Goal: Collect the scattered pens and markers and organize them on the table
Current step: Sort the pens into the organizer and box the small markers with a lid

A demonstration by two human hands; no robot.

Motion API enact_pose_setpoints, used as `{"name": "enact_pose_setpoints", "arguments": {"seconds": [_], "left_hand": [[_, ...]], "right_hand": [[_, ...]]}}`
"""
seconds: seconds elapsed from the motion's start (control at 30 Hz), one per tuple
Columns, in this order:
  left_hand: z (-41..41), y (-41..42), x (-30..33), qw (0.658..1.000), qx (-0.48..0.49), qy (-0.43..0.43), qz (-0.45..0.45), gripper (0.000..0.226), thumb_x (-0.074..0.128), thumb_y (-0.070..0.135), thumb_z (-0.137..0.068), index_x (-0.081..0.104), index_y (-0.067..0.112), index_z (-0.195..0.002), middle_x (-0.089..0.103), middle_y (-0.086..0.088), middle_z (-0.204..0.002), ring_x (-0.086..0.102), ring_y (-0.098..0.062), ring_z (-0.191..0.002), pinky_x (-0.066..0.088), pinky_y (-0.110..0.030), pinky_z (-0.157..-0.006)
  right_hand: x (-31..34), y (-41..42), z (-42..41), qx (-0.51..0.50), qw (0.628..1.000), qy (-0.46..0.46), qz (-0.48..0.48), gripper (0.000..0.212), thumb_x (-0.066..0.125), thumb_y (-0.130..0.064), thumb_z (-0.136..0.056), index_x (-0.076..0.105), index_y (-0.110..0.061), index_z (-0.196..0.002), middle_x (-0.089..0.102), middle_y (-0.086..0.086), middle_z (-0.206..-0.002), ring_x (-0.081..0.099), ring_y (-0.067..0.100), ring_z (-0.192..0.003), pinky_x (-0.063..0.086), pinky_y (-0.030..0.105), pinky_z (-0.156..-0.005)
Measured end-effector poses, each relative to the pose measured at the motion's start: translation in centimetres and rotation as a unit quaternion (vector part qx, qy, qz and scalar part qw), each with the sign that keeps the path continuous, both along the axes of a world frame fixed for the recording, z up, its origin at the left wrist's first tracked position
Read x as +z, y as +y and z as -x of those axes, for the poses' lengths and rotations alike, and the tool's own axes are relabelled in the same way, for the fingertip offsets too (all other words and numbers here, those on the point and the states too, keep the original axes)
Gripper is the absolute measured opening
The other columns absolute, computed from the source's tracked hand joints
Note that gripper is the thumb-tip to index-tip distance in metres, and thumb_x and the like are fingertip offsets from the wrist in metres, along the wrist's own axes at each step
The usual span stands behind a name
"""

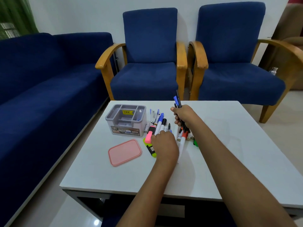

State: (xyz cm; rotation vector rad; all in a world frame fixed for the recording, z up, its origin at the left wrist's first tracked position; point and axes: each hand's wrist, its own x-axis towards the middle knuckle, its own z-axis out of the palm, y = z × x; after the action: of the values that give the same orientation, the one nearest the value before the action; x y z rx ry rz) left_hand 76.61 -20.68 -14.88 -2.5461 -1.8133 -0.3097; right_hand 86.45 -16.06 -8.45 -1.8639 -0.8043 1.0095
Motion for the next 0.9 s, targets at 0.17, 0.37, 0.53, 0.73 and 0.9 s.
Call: {"name": "enact_pose_setpoints", "arguments": {"seconds": [0.17,0.37,0.53,0.73,0.9], "left_hand": [[-0.2,0.1,-0.1,1.0,0.017,-0.005,0.017,0.025,0.044,0.006,-0.092,0.058,0.008,-0.113,0.061,-0.01,-0.113,0.059,-0.025,-0.105,0.042,-0.032,-0.087],[-0.6,-0.5,-2.0,0.997,0.064,-0.005,-0.038,0.012,0.07,0.023,-0.072,0.067,0.017,-0.082,0.064,-0.003,-0.07,0.063,-0.016,-0.062,0.047,-0.024,-0.055],[-0.3,-0.3,-2.6,0.995,0.048,-0.072,-0.049,0.025,0.083,0.019,-0.053,0.062,0.016,-0.064,0.056,-0.001,-0.054,0.056,-0.015,-0.046,0.041,-0.021,-0.045],[0.0,-0.1,-1.1,0.958,0.035,-0.279,-0.055,0.02,0.046,0.011,-0.087,0.055,0.002,-0.104,0.061,-0.012,-0.093,0.061,-0.025,-0.083,0.053,-0.035,-0.07],[-0.2,-0.3,0.6,0.886,0.023,-0.464,0.003,0.025,0.04,0.023,-0.1,0.049,0.008,-0.118,0.059,-0.009,-0.11,0.059,-0.019,-0.1,0.051,-0.028,-0.082]], "right_hand": [[-0.6,-0.2,-0.5,0.027,0.997,-0.052,0.046,0.021,0.057,-0.023,-0.094,0.055,-0.003,-0.091,0.045,0.007,-0.063,0.038,0.014,-0.049,0.036,0.023,-0.047],[-1.2,-1.0,0.1,0.022,0.995,-0.076,0.06,0.029,0.063,-0.028,-0.09,0.053,-0.003,-0.102,0.044,0.007,-0.064,0.037,0.013,-0.048,0.038,0.022,-0.048],[-2.1,-2.0,0.4,0.0,0.999,-0.04,0.02,0.047,0.064,-0.036,-0.088,0.053,-0.003,-0.12,0.043,0.005,-0.066,0.037,0.012,-0.049,0.038,0.02,-0.046],[-2.3,-2.8,1.6,0.043,0.998,0.023,-0.041,0.049,0.068,-0.051,-0.08,0.047,-0.014,-0.105,0.048,0.005,-0.079,0.039,0.01,-0.053,0.036,0.019,-0.041],[-1.3,-2.8,3.9,0.022,0.977,0.023,-0.21,0.015,0.063,-0.03,-0.089,0.054,-0.019,-0.082,0.054,0.003,-0.072,0.056,0.02,-0.074,0.053,0.036,-0.075]]}}
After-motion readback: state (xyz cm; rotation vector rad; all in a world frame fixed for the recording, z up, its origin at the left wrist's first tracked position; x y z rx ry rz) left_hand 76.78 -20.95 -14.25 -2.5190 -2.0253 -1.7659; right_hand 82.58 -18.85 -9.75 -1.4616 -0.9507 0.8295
